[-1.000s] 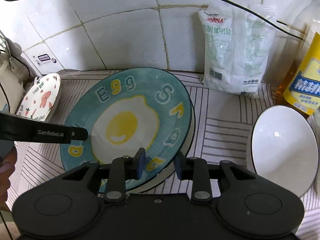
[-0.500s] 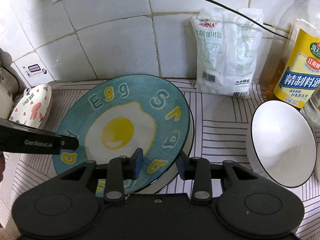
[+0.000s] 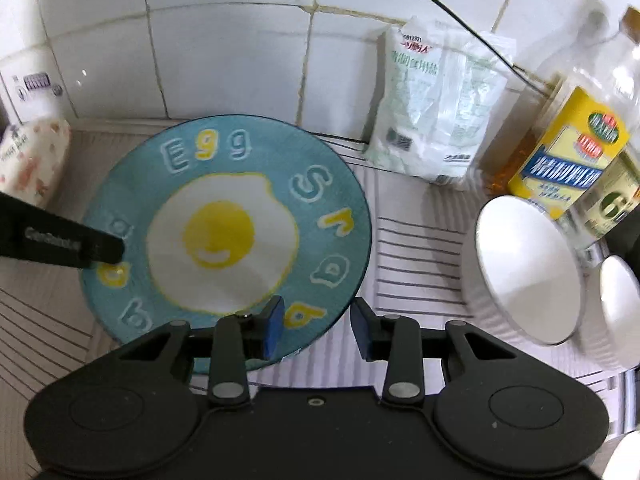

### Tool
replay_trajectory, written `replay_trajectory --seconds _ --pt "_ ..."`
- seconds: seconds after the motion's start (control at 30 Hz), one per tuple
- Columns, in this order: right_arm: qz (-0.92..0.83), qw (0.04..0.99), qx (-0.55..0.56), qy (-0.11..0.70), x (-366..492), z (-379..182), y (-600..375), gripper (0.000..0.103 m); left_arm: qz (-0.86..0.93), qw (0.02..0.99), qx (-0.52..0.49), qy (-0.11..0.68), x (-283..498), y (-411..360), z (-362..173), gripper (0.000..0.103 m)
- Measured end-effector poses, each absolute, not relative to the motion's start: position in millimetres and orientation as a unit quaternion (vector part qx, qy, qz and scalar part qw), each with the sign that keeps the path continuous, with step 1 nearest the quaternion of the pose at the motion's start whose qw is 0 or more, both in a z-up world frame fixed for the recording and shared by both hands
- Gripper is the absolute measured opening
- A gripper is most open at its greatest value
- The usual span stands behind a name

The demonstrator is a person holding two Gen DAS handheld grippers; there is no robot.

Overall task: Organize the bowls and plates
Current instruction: 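Carry the egg plate and lean it against the white plate, then open the right gripper and move it to the pink bunny plate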

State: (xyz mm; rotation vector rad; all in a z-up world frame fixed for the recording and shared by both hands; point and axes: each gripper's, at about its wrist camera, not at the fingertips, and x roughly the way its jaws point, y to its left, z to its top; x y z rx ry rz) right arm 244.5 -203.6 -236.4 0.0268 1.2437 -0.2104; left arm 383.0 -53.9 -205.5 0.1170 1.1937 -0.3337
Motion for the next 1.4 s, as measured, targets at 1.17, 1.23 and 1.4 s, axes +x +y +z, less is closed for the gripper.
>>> replay_trajectory --seconds 1.17,1.23,1.4 --pt "0.093 0.913 0.133 0.375 172 -127 -61 0.061 -0.109 0.863 0.045 0.491 291 161 -129 0.050" --pt "0.101 0.911 0.138 0.375 172 -129 -51 0.064 -0.106 0.863 0.038 0.493 293 172 -134 0.053" --pt "0.102 0.910 0.155 0.372 176 -139 -38 0.079 -0.099 0.869 0.013 0.485 298 194 -151 0.063"
